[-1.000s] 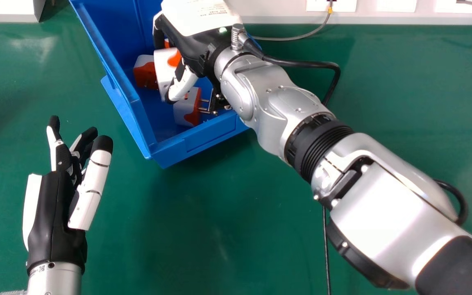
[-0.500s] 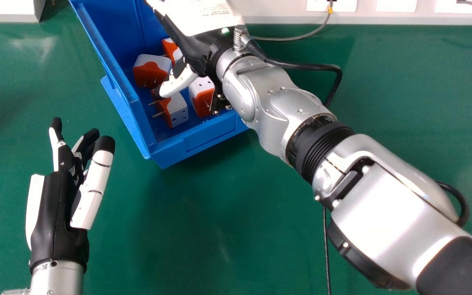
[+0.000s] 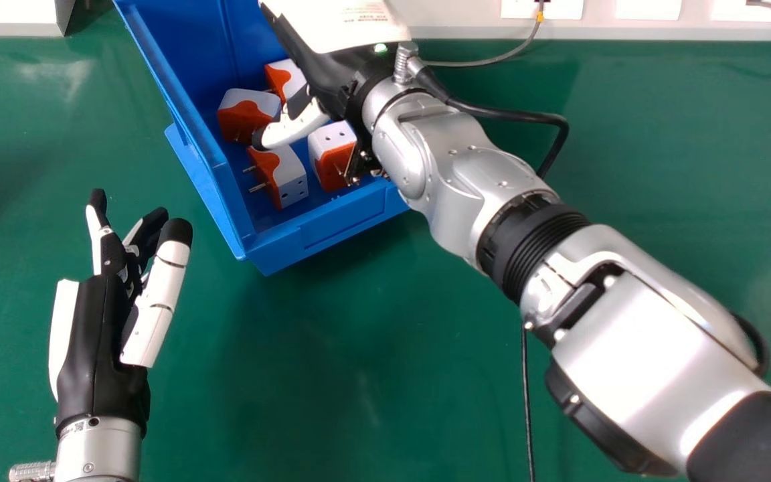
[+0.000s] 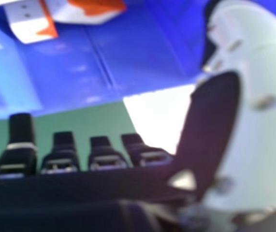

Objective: Pick all objects and put in blue box

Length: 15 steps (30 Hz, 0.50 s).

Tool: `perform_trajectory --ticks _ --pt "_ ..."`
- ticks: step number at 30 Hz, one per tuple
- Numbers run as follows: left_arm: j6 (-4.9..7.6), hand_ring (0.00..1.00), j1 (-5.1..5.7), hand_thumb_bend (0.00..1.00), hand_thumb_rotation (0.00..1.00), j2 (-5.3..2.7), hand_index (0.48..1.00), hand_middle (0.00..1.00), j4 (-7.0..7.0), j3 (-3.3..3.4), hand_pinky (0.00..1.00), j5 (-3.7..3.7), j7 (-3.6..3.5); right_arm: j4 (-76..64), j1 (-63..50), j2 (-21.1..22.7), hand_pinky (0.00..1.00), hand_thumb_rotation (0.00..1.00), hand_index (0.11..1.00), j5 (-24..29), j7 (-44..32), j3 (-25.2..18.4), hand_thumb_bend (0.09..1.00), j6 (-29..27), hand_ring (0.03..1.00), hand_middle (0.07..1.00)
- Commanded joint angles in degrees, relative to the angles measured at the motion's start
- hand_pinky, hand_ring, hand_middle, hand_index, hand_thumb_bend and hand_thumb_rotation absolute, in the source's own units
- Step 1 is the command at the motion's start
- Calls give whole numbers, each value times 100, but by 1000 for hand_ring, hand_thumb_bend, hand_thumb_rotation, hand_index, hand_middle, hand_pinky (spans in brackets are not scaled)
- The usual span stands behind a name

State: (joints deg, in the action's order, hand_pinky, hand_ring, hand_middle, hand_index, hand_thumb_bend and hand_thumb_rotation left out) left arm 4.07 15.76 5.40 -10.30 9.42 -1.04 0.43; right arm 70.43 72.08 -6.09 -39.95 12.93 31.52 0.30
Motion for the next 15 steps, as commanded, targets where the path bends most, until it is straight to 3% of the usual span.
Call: perform_trajectory --ticks 1,6,15 --pt "173 921 -109 599 788 72 952 911 26 25 851 -24 -5 -445 -151 125 809 333 970 93 327 -121 485 -124 968 1000" --pt "190 923 -204 604 793 159 953 912 144 85 853 -6 -55 -1975 -1153 426 803 280 966 133 601 -276 443 -162 970 1000" --pt "255 924 -365 592 795 289 954 913 412 186 855 92 -136 -6171 -3981 1343 809 274 958 -77 210 -485 394 -37 967 1000"
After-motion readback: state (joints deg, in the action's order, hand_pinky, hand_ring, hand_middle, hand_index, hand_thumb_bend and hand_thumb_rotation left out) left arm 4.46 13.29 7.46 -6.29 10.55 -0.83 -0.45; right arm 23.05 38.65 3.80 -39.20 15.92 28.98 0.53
